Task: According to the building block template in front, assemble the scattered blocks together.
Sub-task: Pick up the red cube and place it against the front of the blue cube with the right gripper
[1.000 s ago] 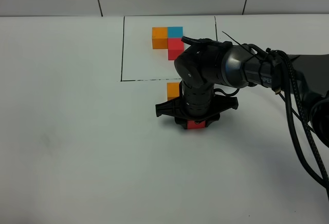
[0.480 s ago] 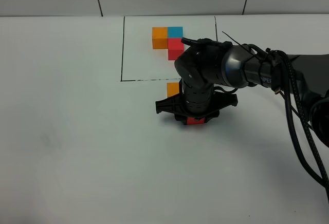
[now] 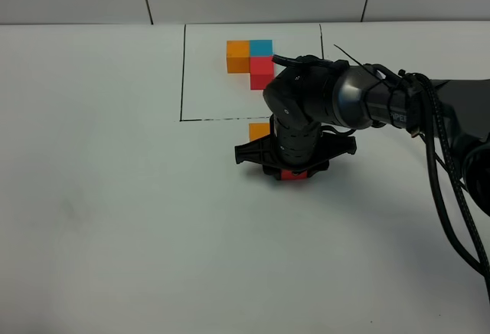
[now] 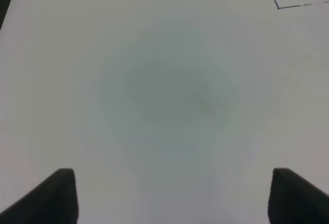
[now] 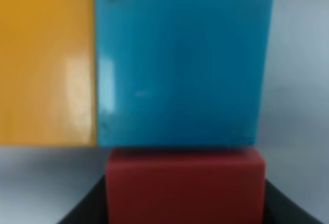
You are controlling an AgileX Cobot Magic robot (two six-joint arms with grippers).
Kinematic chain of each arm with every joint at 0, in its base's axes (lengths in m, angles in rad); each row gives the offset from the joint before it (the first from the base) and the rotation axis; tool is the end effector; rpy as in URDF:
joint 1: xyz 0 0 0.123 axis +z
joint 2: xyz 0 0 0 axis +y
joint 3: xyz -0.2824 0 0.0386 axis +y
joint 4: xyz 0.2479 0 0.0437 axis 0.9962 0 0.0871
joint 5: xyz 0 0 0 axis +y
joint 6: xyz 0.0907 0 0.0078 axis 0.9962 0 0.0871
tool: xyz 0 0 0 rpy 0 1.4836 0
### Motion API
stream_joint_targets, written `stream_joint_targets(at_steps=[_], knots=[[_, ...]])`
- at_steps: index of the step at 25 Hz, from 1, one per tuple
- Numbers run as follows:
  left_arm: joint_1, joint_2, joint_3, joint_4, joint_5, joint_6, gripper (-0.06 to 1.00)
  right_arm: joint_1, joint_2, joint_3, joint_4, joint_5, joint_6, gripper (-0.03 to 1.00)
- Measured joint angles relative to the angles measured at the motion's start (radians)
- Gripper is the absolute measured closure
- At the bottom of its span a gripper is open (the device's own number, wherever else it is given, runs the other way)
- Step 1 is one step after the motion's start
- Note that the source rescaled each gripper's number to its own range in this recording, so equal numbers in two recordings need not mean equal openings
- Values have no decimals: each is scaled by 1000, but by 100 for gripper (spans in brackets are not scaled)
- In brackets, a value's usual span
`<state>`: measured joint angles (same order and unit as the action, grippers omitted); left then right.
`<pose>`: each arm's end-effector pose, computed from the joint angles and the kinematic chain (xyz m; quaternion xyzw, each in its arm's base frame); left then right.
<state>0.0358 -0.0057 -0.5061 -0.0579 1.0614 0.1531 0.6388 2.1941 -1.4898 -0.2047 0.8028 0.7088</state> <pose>-0.0064 -0.0048 0.2789 0.0511 0.8484 0.0208 0.5264 0.3513 0.2443 0.1136 -0.0305 0.9936 -0.0147 0.1077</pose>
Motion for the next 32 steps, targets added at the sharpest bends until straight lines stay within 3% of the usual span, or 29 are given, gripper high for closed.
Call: stream_joint_targets(at_steps=[32], knots=[[0, 0, 0, 0, 0, 0, 4, -2, 1, 0, 1, -24, 21, 94]])
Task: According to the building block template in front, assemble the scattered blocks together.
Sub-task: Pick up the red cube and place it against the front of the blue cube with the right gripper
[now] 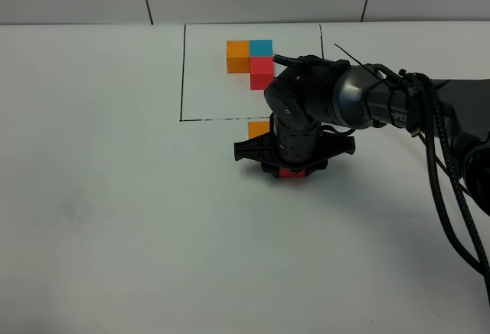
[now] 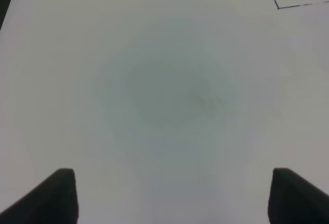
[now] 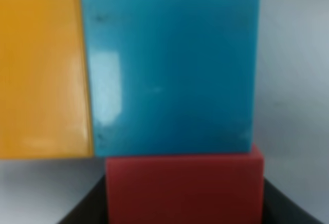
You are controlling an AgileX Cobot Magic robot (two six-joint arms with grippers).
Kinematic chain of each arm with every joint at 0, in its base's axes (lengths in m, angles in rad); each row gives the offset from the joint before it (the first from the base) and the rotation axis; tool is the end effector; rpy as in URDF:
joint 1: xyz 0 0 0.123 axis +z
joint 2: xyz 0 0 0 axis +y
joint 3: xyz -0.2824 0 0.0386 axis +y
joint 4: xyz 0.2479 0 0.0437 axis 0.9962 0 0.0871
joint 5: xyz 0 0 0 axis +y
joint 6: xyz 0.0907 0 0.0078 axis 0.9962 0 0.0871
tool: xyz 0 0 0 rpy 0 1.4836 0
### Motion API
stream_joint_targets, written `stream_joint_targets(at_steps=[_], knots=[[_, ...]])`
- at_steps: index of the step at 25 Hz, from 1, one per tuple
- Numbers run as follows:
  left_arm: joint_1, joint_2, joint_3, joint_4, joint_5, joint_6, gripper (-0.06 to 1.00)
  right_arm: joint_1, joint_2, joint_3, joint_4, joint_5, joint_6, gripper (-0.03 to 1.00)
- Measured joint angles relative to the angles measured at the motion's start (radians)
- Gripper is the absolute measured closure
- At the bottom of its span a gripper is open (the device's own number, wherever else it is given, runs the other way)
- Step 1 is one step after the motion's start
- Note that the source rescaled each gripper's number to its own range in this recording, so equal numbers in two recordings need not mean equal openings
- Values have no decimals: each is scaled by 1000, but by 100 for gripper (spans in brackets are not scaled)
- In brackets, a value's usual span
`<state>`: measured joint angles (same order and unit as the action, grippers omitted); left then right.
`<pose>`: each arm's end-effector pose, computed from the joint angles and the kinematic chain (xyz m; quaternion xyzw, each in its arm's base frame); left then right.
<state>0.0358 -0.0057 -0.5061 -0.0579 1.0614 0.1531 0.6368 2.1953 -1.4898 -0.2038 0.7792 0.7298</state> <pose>-0.0064 -0.0048 0.2789 0.0511 0.8484 0.0208 0.5264 0.3533 0.2452 0.1134 -0.0198 0.9931 -0.0057 0.1157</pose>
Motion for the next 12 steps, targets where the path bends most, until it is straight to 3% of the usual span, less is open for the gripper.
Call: stream_joint_targets(at_steps=[12], knots=[[0, 0, 0, 0, 0, 0, 4, -2, 0, 0, 7, 6, -22, 94]])
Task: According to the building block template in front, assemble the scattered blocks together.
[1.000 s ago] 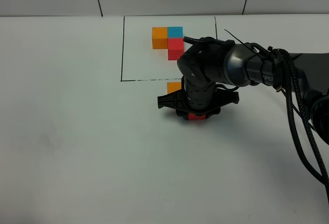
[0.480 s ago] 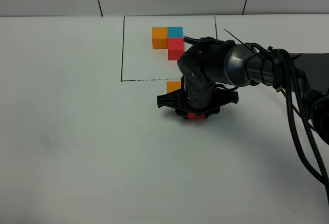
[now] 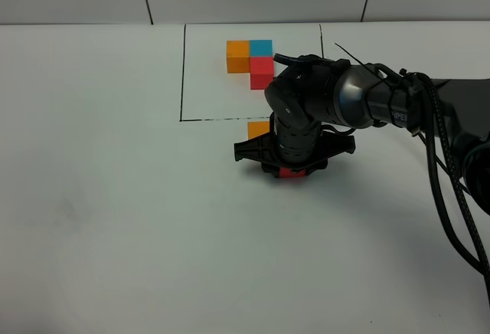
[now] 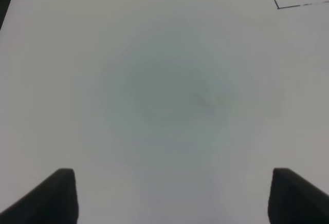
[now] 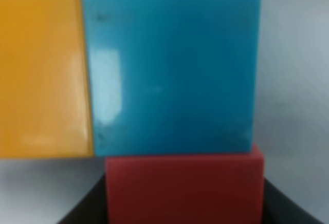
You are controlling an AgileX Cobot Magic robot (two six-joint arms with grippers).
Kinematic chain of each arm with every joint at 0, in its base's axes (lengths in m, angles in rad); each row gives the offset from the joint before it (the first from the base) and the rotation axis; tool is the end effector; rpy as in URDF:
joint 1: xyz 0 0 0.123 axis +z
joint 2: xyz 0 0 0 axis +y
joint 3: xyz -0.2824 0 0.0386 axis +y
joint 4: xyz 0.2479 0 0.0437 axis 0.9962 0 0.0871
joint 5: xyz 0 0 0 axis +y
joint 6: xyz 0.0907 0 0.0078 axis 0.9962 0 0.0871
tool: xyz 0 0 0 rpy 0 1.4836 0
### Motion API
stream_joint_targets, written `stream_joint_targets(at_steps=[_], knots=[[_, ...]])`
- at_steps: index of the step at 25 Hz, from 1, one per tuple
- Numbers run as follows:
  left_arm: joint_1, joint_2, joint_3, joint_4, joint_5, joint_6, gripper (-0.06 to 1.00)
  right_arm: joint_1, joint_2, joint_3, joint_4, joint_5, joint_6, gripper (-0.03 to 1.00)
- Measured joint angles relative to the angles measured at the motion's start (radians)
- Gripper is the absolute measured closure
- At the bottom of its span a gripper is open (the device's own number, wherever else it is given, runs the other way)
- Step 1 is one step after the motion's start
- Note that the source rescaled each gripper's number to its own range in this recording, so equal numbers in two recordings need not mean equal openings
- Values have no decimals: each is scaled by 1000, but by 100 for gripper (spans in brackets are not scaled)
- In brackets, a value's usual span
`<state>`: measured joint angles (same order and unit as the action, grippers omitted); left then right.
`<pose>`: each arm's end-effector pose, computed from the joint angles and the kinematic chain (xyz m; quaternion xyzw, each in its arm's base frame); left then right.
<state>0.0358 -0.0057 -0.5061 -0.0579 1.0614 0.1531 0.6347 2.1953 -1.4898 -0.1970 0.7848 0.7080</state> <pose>-0.0064 -0.0048 0.2789 0.0511 0.8484 0.0208 0.5264 0.3532 0.2444 0.1133 -0.0271 0.9933 -0.0069 0.1120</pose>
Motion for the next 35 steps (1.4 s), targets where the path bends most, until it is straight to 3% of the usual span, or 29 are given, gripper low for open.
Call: stream_joint_targets(at_steps=[2, 4, 11, 14, 20, 28, 35], knots=[[0, 0, 0, 0, 0, 0, 4, 0, 0, 0, 0, 1, 0, 94], [0, 0, 0, 0, 0, 0, 4, 0, 0, 0, 5, 8, -4, 85], [0, 0, 0, 0, 0, 0, 4, -2, -10, 0, 27, 30, -38, 17], [0, 0, 0, 0, 0, 0, 4, -2, -50, 0, 30, 41, -72, 1], [0, 0, 0, 0, 0, 0, 4, -18, -170, 55, 13, 65, -109, -3], [0, 0, 0, 0, 0, 0, 4, -85, -396, 372, 11, -97, -109, -3], [0, 0, 0, 0, 0, 0, 4, -106, -483, 523, 15, -150, -109, -3]])
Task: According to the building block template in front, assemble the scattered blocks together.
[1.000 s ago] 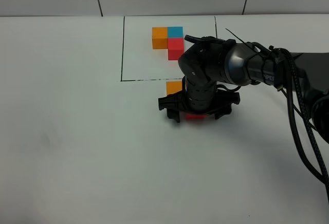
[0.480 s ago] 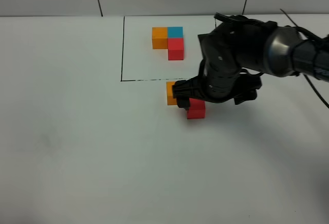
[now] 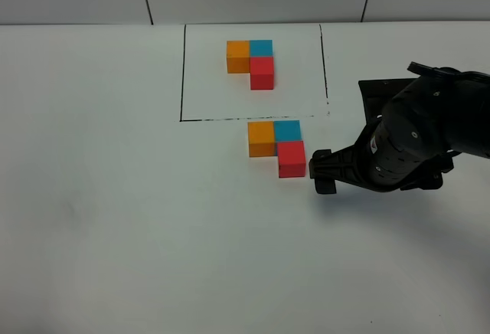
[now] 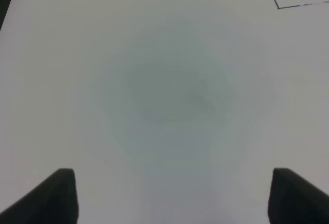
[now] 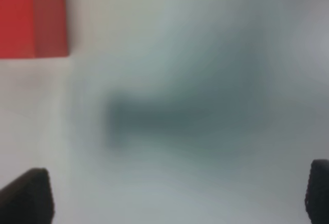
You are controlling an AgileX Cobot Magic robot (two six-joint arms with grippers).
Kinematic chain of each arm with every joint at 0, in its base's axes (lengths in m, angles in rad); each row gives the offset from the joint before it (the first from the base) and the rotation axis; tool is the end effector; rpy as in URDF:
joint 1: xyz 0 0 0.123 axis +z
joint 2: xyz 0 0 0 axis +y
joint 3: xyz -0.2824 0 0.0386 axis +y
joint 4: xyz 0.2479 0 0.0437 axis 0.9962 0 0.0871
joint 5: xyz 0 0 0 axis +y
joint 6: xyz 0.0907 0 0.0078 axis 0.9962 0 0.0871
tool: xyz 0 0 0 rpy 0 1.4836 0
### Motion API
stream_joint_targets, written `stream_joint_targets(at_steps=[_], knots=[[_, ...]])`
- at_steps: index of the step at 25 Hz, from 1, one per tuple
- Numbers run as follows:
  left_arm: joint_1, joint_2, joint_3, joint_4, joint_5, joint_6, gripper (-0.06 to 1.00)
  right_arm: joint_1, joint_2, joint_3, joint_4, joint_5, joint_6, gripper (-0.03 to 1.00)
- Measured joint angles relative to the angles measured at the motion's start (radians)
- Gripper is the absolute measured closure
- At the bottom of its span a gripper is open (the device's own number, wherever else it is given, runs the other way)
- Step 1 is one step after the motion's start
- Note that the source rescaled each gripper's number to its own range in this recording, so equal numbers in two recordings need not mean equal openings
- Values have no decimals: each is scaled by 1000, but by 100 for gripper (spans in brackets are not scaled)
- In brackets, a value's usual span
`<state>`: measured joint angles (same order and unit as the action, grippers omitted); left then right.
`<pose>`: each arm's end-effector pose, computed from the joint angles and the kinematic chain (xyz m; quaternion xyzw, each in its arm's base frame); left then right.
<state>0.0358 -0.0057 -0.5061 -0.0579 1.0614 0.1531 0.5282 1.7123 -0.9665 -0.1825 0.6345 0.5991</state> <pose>-0.0064 -0.0048 0.2789 0.0511 0.8484 0.0208 0.5264 0.2772 0.1504 0.1741 -0.0302 0.9879 0.0198 0.1505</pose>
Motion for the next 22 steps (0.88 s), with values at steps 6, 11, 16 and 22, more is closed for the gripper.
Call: stream_joint_targets(at_steps=[6, 11, 16, 22], knots=[[0, 0, 0, 0, 0, 0, 4, -1, -5, 13, 3, -17, -29, -3], [0, 0, 0, 0, 0, 0, 4, -17, -7, 13, 4, -27, -68, -3], [0, 0, 0, 0, 0, 0, 4, -99, -7, 13, 4, -38, -124, -3], [0, 0, 0, 0, 0, 0, 4, -306, -7, 13, 52, -75, -252, -3]])
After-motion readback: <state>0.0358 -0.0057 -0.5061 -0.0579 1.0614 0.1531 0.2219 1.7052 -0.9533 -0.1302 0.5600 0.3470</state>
